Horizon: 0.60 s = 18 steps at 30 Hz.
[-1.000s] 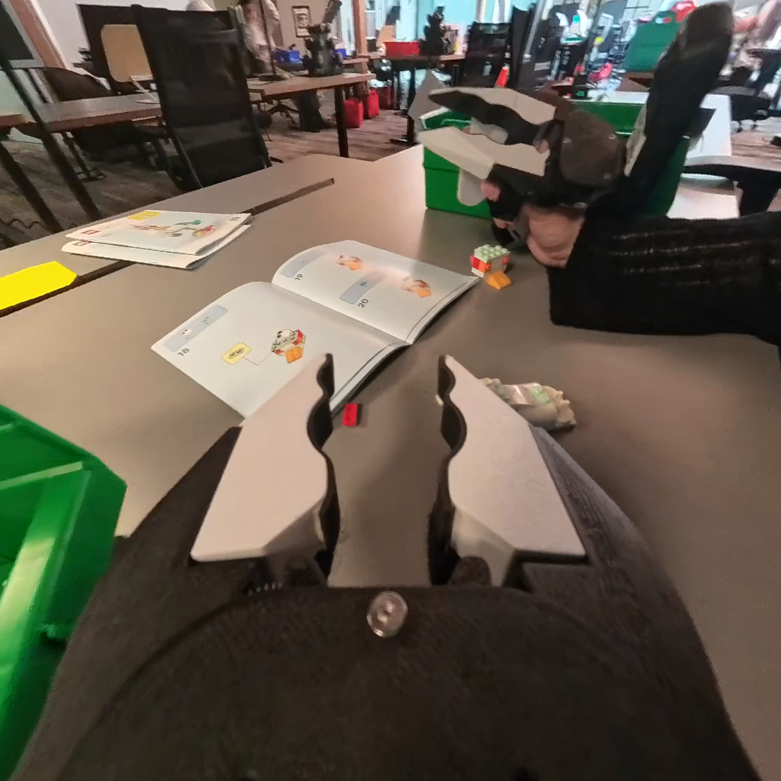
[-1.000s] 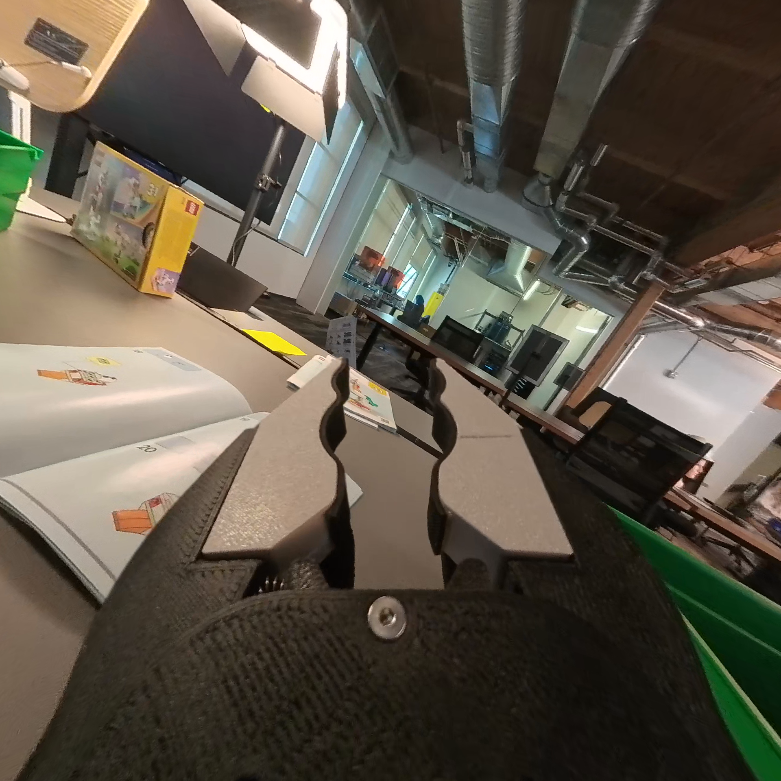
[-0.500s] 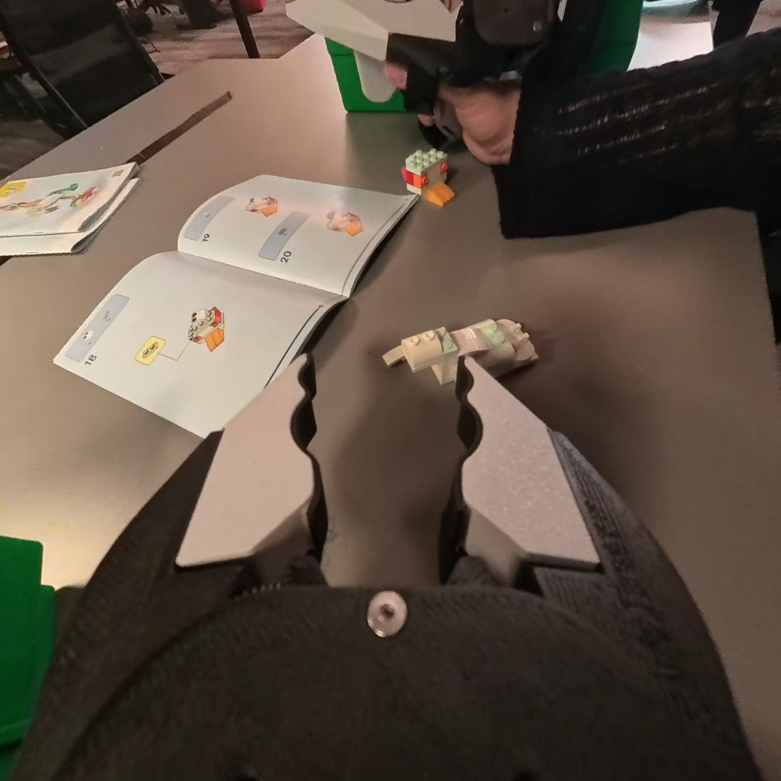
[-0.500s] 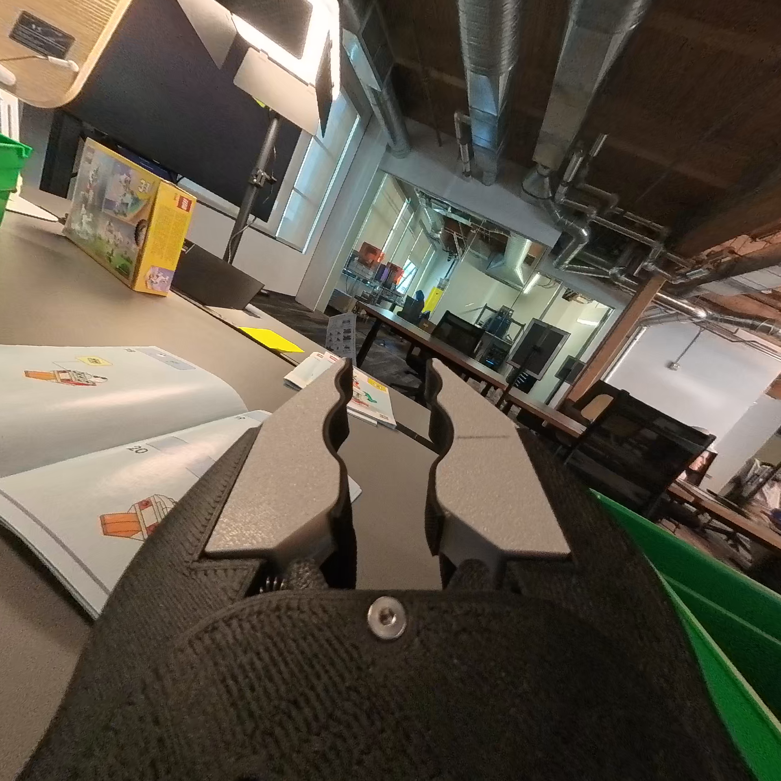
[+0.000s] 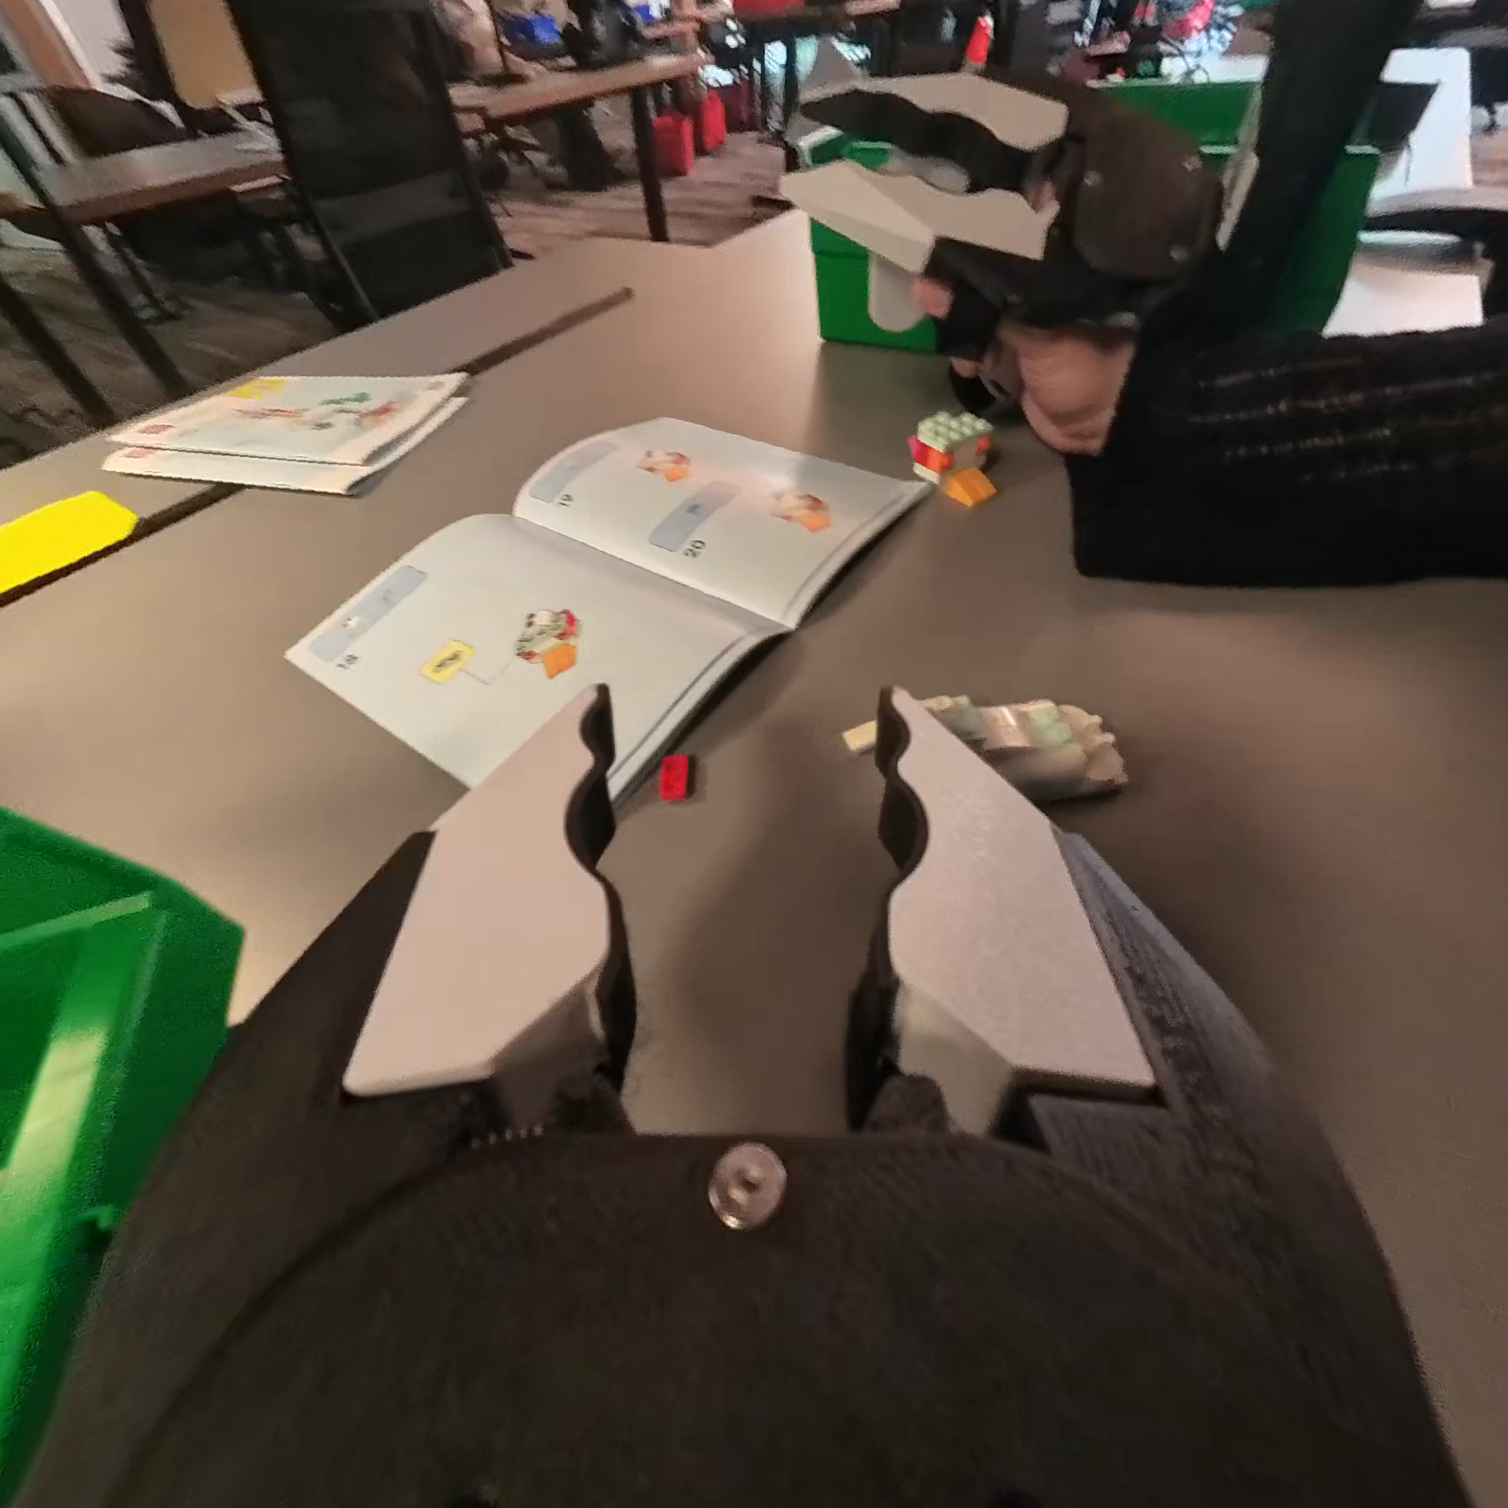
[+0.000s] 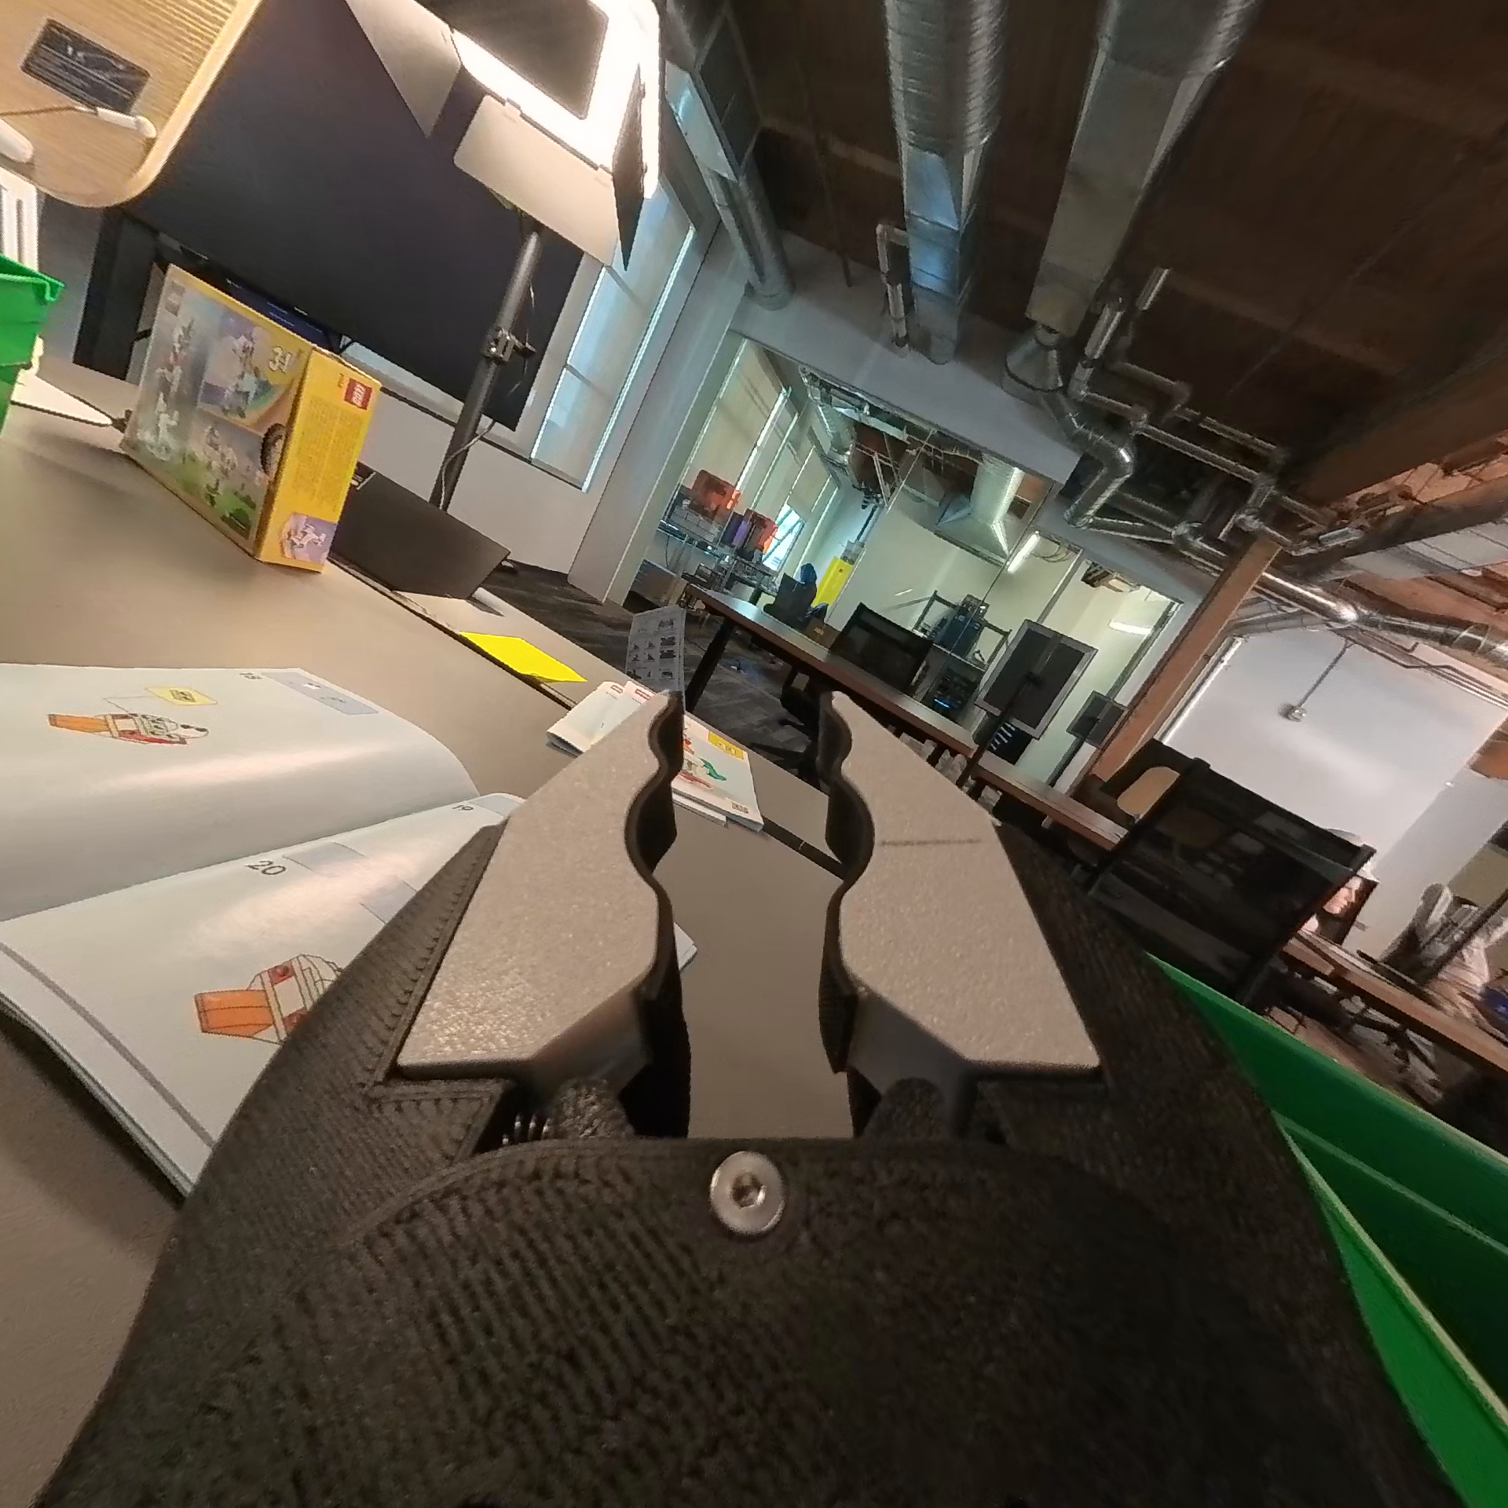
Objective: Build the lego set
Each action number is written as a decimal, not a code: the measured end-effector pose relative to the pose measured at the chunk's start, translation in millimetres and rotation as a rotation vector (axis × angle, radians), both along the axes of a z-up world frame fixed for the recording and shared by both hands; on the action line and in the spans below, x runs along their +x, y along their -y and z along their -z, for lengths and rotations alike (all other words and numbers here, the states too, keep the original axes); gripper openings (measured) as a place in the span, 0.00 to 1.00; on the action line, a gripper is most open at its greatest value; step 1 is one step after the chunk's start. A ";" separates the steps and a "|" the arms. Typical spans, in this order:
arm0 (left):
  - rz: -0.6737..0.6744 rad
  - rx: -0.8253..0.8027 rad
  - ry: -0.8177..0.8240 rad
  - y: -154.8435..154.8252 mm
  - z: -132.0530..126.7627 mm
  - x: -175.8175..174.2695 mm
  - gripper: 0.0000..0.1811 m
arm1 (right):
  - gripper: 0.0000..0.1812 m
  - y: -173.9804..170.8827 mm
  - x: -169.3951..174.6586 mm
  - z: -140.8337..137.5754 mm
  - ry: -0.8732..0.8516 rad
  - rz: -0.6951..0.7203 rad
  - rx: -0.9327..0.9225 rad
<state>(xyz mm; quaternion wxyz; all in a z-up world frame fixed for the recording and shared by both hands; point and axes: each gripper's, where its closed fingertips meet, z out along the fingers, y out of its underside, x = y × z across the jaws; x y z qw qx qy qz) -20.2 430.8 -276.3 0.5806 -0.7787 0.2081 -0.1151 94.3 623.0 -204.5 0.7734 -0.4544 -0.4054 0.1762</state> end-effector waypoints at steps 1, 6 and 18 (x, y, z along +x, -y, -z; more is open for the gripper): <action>-0.025 0.015 0.005 -1.2 -2.4 -4.8 0.35 | 0.17 -0.2 0.4 -0.2 -0.003 0.001 -0.001; -0.135 0.103 -0.019 -5.0 -13.6 -24.2 0.36 | 0.17 -0.9 1.1 -0.3 -0.007 0.003 -0.005; -0.222 0.208 -0.045 -5.1 -28.4 -36.8 0.39 | 0.17 -1.2 1.9 -0.7 -0.012 0.004 -0.008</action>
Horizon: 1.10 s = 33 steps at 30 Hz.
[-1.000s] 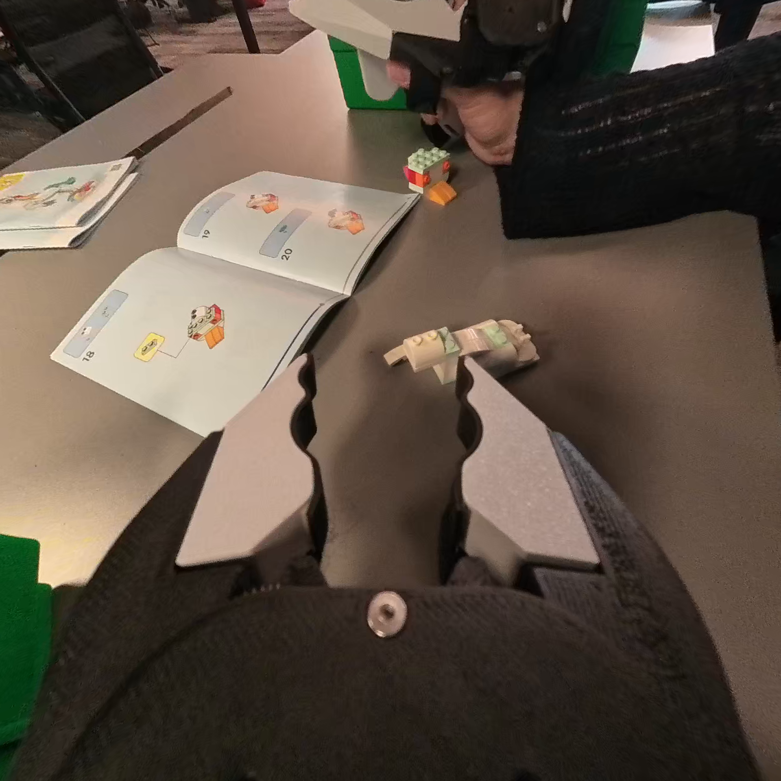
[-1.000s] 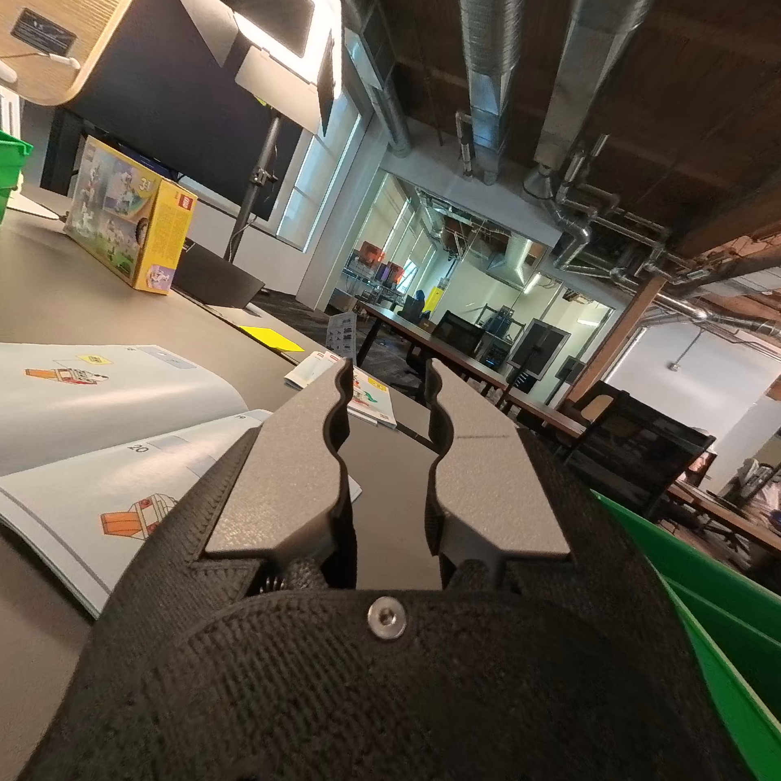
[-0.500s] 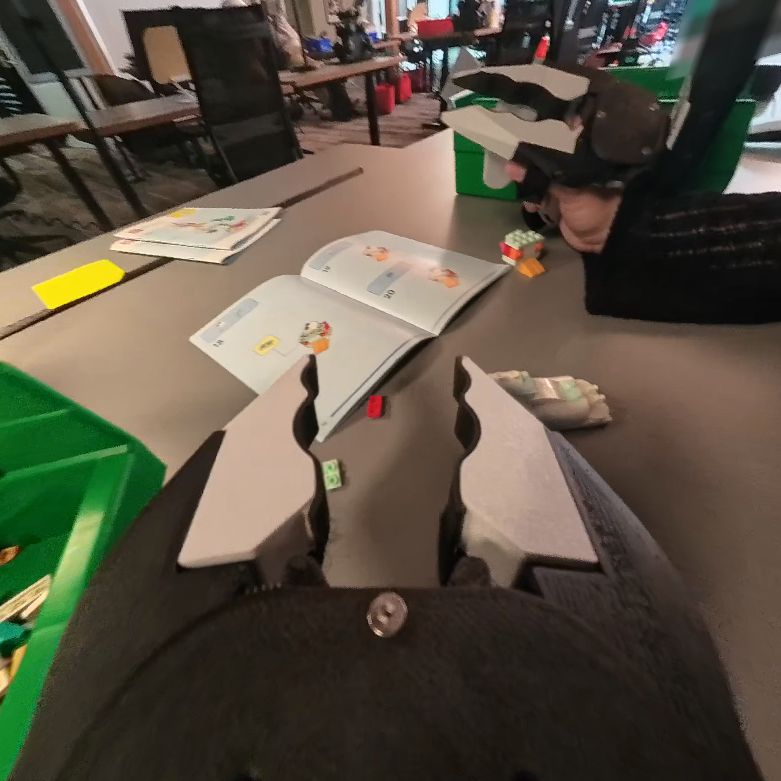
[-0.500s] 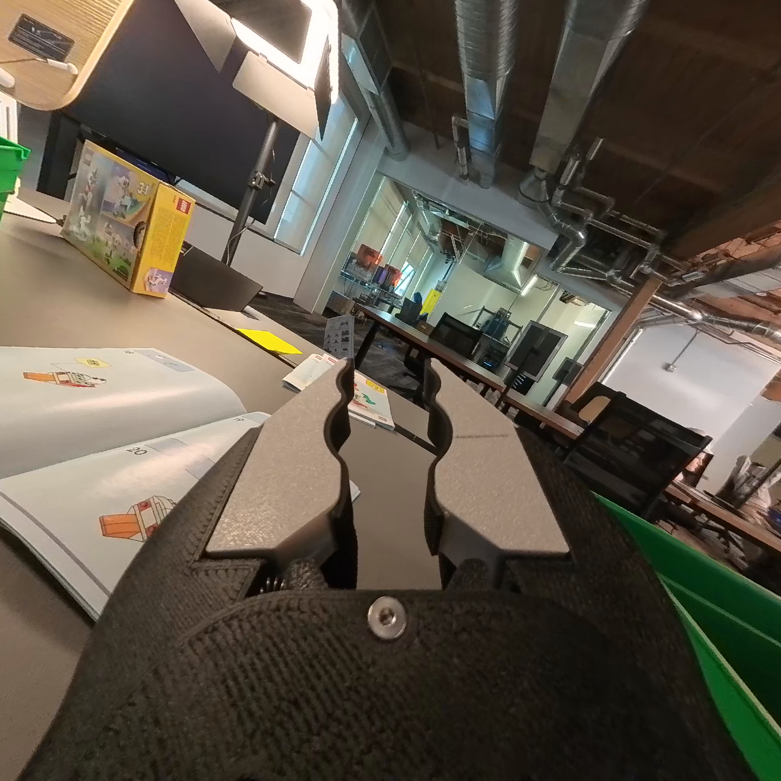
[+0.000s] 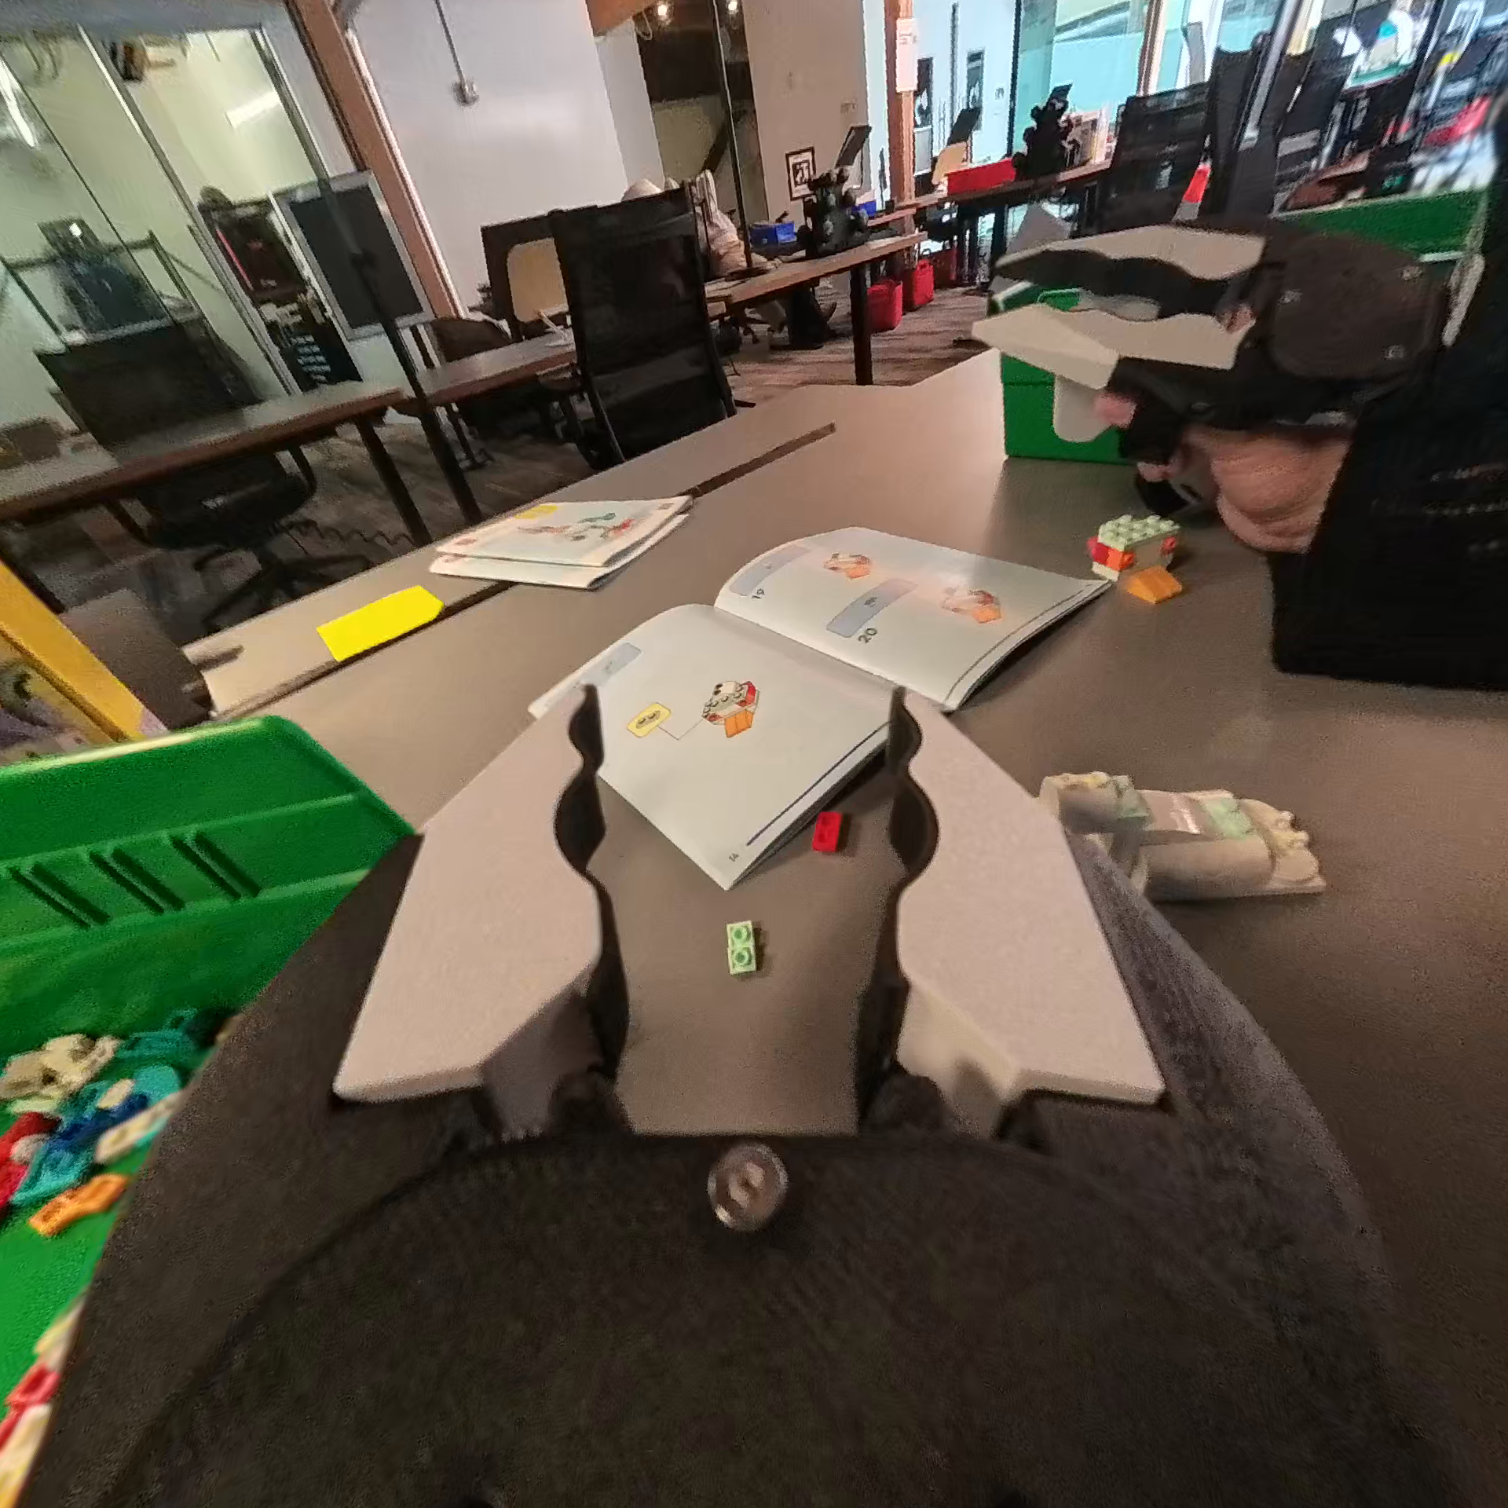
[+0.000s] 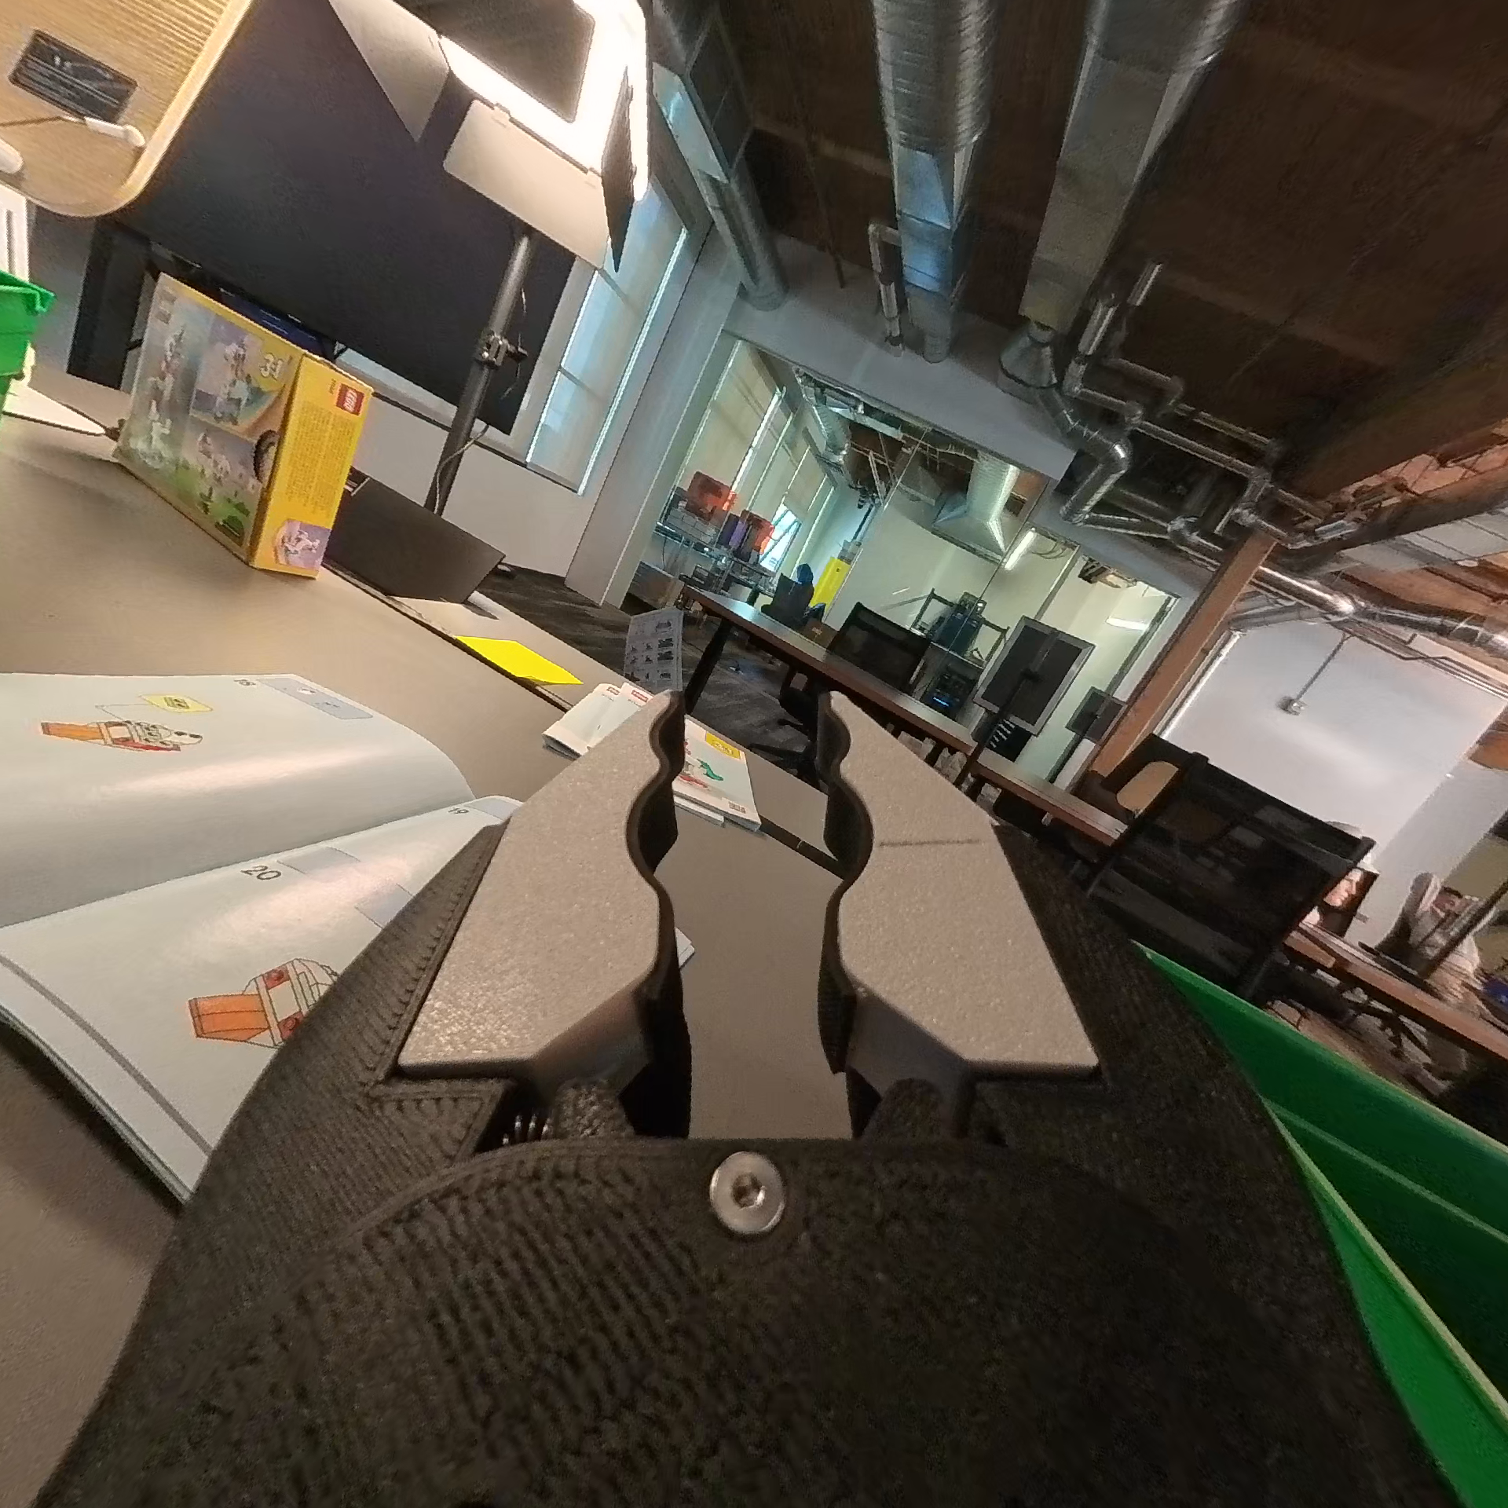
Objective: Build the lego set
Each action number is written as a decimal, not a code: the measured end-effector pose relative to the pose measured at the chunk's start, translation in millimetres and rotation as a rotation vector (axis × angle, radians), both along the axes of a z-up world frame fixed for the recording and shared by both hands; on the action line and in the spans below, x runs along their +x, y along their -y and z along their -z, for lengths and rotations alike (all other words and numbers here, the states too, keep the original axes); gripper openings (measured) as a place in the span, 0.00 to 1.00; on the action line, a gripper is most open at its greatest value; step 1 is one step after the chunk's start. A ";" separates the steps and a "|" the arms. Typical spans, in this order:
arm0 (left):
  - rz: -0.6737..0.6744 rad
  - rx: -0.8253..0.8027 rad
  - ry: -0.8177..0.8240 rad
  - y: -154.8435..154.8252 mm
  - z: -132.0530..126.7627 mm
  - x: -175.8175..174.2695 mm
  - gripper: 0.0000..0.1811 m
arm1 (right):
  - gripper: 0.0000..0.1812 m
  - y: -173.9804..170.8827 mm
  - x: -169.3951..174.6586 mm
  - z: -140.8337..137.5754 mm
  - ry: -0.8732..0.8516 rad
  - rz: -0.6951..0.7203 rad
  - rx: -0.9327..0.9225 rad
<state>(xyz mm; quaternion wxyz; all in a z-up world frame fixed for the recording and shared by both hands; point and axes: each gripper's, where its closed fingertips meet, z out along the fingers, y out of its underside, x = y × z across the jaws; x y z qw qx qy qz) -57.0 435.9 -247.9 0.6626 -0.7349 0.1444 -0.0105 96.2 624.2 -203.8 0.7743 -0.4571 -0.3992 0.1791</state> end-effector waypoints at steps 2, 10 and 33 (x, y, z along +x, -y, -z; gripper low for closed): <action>0.004 -0.010 0.064 -0.1 -0.6 -2.9 0.39 | 0.17 -0.2 0.2 -0.1 -0.001 0.000 0.000; -0.015 0.007 0.194 1.6 -6.7 -17.1 0.38 | 0.17 -0.2 -0.2 -0.1 0.000 -0.001 0.000; -0.004 -0.018 0.136 -1.1 0.0 -11.3 0.38 | 0.21 119.9 -41.1 -5.0 0.139 -0.542 0.110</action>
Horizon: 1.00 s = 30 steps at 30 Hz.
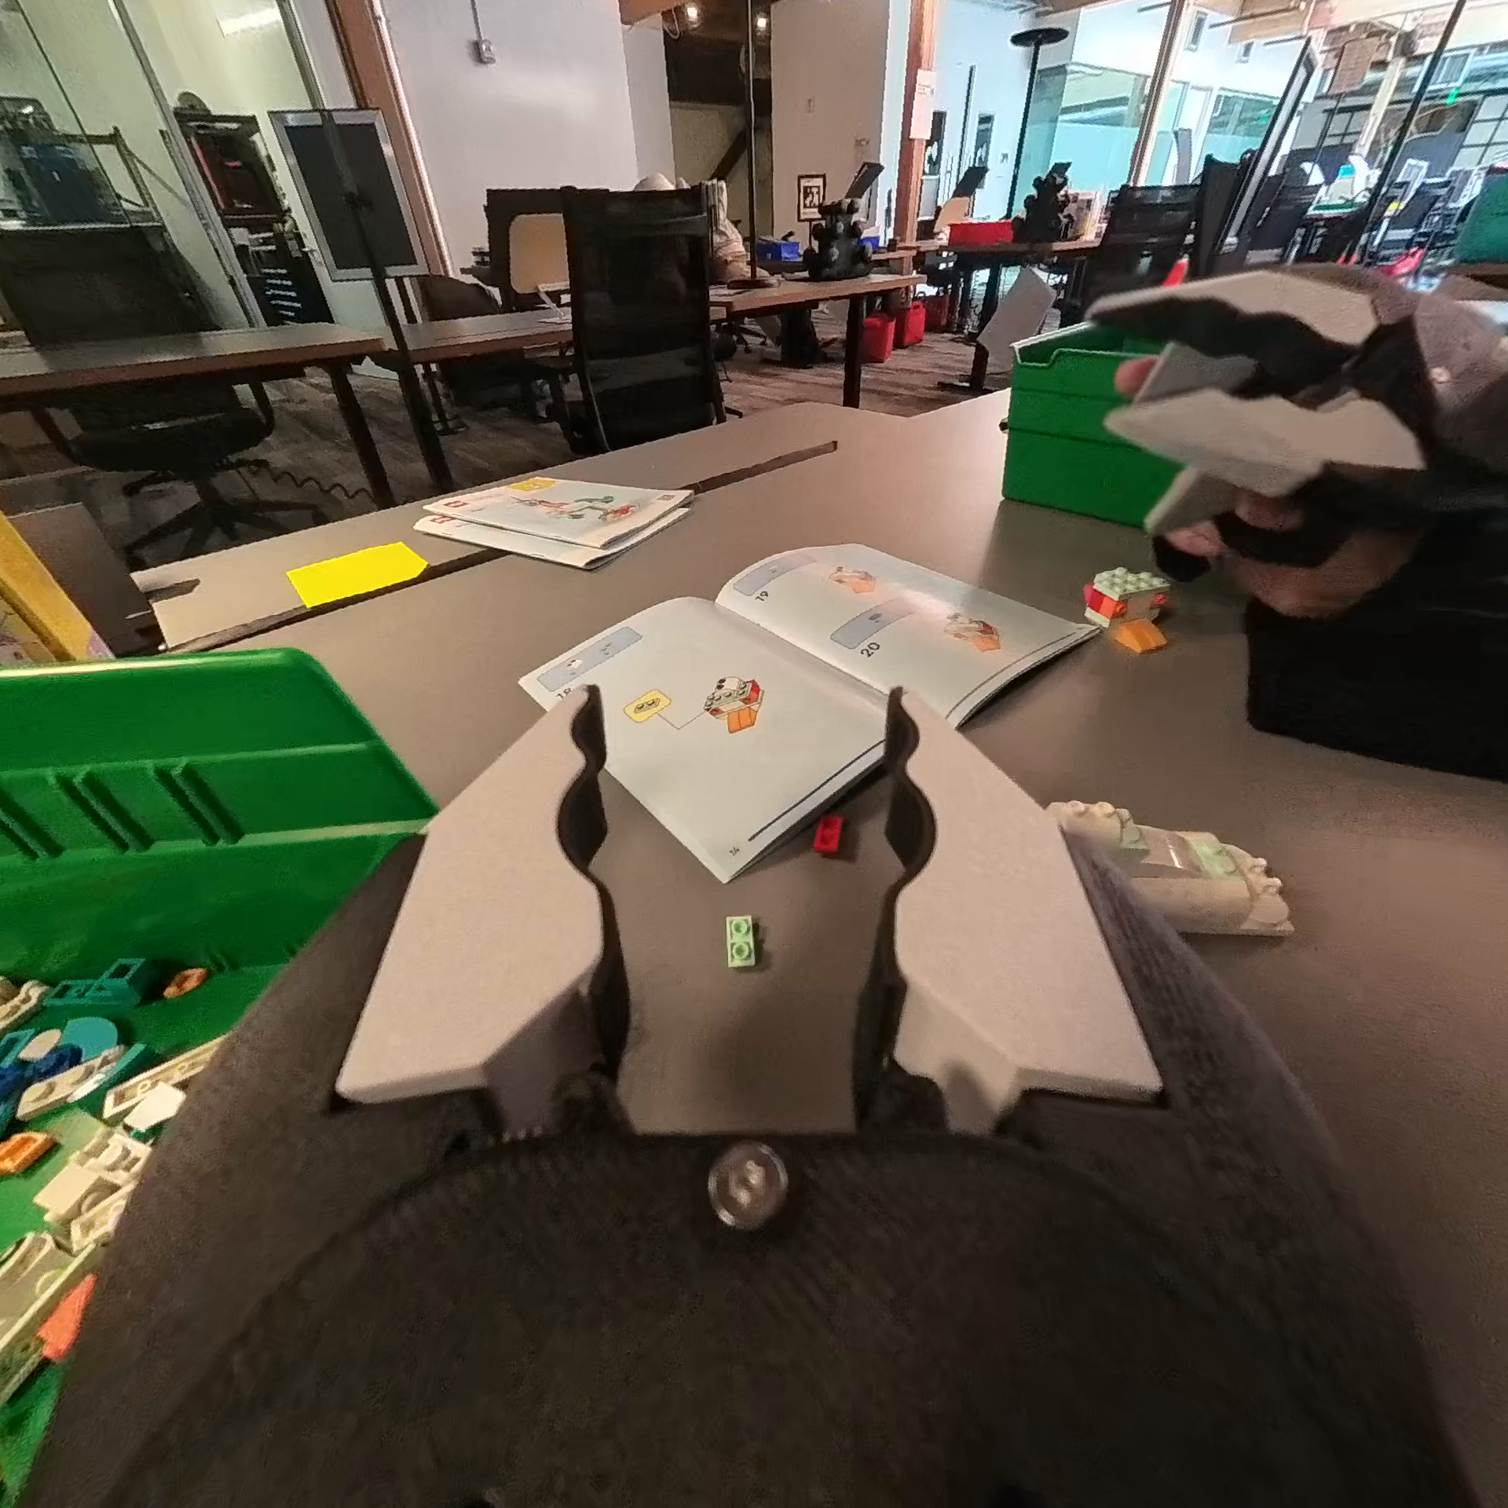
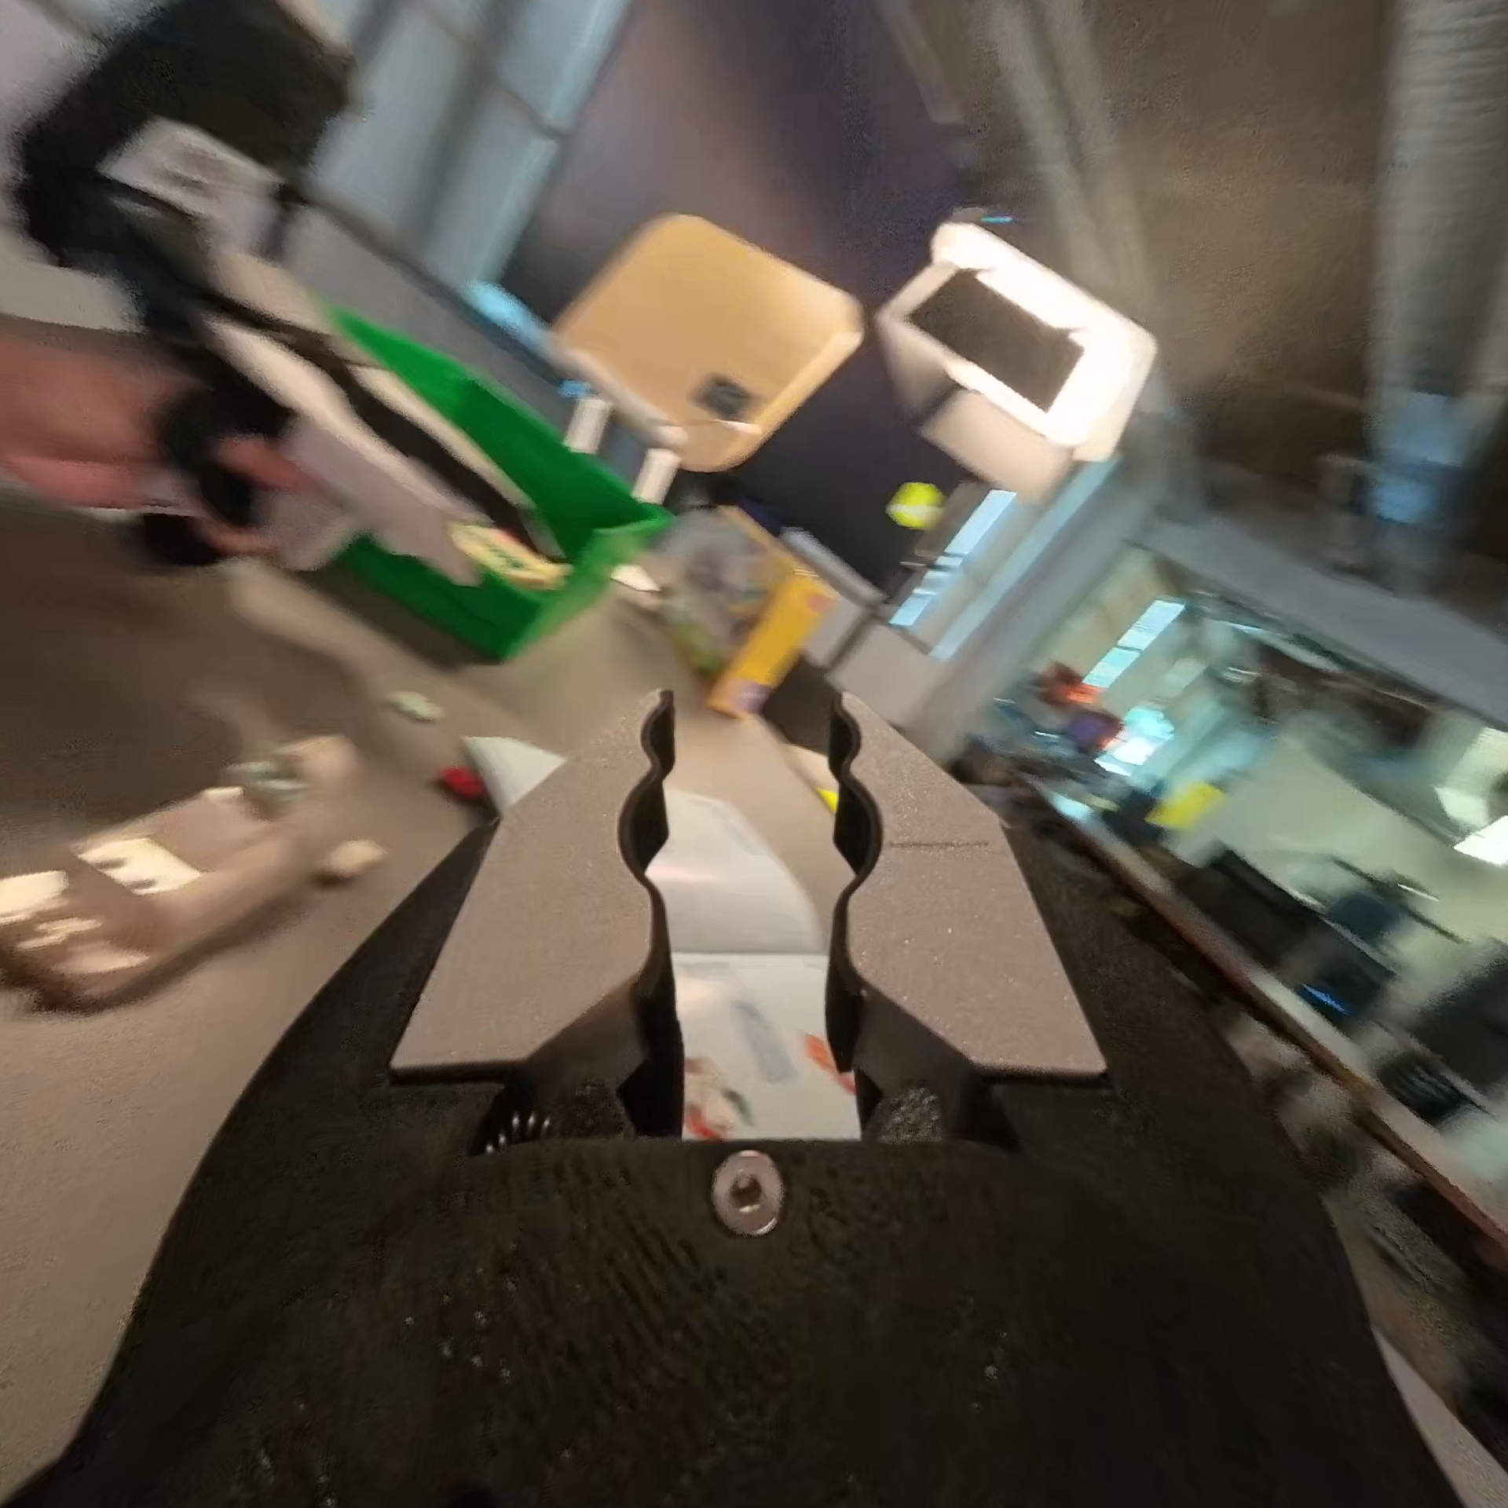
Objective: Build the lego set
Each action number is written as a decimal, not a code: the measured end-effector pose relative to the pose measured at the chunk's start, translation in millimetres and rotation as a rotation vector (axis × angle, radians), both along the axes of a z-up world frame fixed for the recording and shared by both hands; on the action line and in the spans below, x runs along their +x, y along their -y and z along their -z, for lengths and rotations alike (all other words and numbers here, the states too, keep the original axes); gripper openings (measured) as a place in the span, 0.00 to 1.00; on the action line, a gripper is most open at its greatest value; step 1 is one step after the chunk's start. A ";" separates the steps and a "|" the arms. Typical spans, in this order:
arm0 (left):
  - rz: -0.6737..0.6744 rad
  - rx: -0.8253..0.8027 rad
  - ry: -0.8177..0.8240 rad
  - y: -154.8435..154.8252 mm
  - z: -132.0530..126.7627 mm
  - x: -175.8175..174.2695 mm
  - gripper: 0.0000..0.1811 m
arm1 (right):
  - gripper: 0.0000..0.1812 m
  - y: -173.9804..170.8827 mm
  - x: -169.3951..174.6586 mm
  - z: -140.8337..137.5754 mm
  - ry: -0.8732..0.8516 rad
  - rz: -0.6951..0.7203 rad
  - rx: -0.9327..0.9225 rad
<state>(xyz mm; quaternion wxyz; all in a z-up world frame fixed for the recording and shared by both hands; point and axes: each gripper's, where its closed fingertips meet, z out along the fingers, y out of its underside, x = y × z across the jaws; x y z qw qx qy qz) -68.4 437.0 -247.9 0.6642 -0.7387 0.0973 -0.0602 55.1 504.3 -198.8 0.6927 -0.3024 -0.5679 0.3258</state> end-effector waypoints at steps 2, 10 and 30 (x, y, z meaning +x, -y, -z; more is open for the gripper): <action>0.000 0.001 -0.009 -0.1 0.1 0.6 0.38 | 0.22 34.5 -10.6 20.4 0.160 -0.179 -0.033; -0.006 0.006 -0.023 -0.2 -0.1 0.6 0.38 | 0.36 100.1 -20.7 91.8 0.649 -0.415 -0.186; -0.002 -0.001 -0.028 -0.5 1.5 0.8 0.38 | 0.33 61.8 -21.3 113.8 0.743 -0.231 -0.181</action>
